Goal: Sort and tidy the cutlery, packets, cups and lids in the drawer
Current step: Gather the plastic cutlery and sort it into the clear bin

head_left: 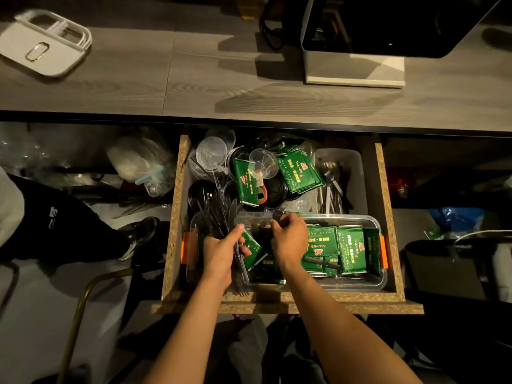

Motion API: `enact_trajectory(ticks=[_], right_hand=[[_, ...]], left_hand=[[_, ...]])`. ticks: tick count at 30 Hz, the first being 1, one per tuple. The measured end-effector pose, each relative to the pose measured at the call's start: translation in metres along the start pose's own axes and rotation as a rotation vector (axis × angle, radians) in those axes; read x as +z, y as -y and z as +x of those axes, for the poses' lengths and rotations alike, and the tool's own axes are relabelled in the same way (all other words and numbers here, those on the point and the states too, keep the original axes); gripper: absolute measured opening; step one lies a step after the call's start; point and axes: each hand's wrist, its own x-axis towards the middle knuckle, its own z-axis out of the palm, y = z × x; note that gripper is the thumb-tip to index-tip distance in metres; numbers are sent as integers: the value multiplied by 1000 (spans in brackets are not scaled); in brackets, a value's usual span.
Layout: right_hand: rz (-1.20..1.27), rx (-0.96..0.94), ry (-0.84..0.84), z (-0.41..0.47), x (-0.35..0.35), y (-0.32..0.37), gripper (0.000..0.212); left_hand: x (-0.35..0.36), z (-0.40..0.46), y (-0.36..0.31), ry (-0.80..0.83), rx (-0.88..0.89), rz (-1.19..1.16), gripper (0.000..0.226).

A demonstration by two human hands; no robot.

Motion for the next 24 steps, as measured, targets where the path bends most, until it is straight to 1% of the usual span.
enact_trajectory(ticks=[3, 6, 9, 12, 15, 18, 20, 22, 24], right_hand=[[226, 70, 21, 1, -4, 0, 12], [390, 54, 45, 1, -20, 0, 11], [470, 17, 58, 0, -44, -2, 12], [575, -51, 45, -8, -80, 4, 2], [626, -129, -11, -14, -114, 11, 9], [674, -167, -66, -16, -146, 18, 8], [742, -207, -83, -17, -170, 23, 11], [856, -225, -56, -14, -194, 29, 16], [939, -200, -3, -9, -214, 32, 22]], left_hand=[[0, -1, 1, 21, -31, -16, 12], [3, -4, 0, 25, -43, -28, 14], [10, -9, -4, 36, -30, -29, 12], [21, -16, -9, 74, 5, -18, 15], [33, -24, -14, 104, 38, -2, 16], [44, -33, -20, 123, 61, -1, 15], [52, -38, -25, 160, 71, -25, 18], [59, -44, -29, 178, 81, -35, 24], [67, -48, -33, 188, 84, -36, 30]])
